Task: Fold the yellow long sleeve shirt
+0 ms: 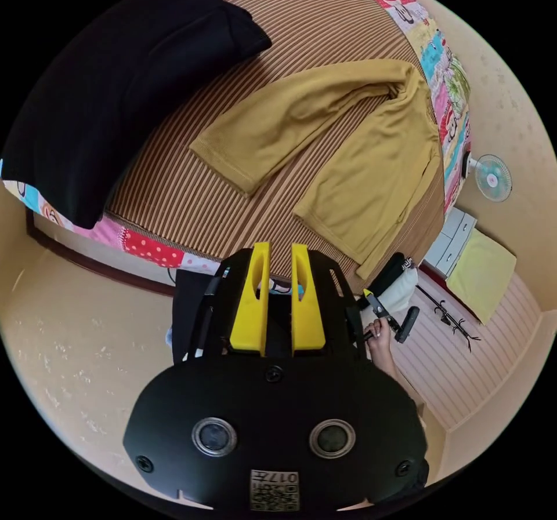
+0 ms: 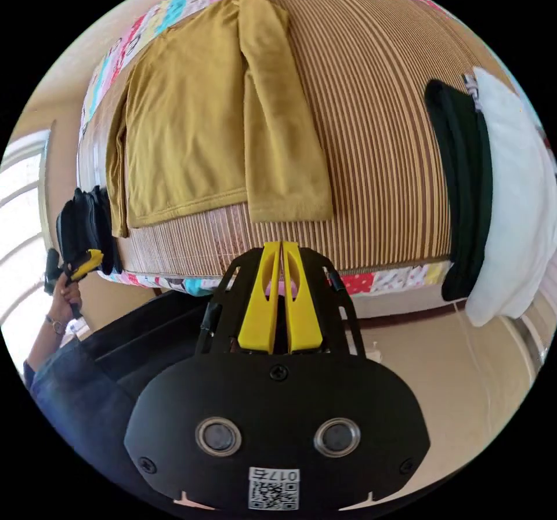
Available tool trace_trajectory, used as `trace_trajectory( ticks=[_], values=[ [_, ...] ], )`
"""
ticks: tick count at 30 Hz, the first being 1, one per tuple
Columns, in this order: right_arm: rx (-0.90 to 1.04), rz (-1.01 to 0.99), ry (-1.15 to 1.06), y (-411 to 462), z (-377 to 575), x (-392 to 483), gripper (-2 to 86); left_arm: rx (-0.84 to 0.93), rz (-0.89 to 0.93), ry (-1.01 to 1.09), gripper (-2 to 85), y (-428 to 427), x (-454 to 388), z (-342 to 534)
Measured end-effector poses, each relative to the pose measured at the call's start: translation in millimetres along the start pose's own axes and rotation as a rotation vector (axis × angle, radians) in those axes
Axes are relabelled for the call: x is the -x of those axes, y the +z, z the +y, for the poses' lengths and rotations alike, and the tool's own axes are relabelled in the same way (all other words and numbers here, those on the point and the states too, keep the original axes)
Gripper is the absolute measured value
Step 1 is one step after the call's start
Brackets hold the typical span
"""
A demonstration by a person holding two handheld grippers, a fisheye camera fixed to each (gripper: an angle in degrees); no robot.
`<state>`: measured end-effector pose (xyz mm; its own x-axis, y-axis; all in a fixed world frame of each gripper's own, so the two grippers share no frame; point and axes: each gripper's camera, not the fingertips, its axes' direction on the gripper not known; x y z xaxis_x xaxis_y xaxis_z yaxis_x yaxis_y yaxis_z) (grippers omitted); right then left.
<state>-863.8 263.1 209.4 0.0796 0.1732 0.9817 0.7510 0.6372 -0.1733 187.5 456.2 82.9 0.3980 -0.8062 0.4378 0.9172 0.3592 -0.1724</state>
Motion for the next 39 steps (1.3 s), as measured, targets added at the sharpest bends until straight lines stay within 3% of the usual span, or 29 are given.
trace_trajectory(
  ticks=[5, 11, 15, 21, 30, 34, 39],
  values=[
    [-0.080, -0.247, 0.174, -12.3, 5.4, -28.3, 0.4, -0.050, -0.030, 0.051, 6.1, -7.7, -16.2, -0.8],
    [0.019, -0.241, 0.235, -3.3, 7.9, -25.0, 0.4, 0.073, -0.131, 0.109, 6.0, 6.5, -23.1, 0.3],
    [-0.008, -0.250, 0.275, -17.8, 2.2, -27.3, 0.4, -0.004, -0.130, 0.048, 6.0, -29.4, -13.7, -10.0],
    [-0.017, -0.313, 0.303, -24.4, -6.3, -18.0, 0.3, 0.032, -0.105, 0.006, 6.0, -32.0, -3.0, -10.5],
    [0.114, -0.152, 0.116, -26.8, -31.6, 26.2, 0.3, 0.091, -0.268, 0.011, 6.0, -47.7, -18.2, -27.0],
    [0.159, 0.043, -0.106, -53.3, -67.1, 68.8, 0.3, 0.033, -0.199, -0.003, 6.0, -84.1, -37.7, -52.5],
    [0.090, 0.192, -0.278, -98.7, -109.5, 120.7, 0.3, -0.042, -0.246, 0.163, 6.0, -121.2, -96.3, -94.9]
  ],
)
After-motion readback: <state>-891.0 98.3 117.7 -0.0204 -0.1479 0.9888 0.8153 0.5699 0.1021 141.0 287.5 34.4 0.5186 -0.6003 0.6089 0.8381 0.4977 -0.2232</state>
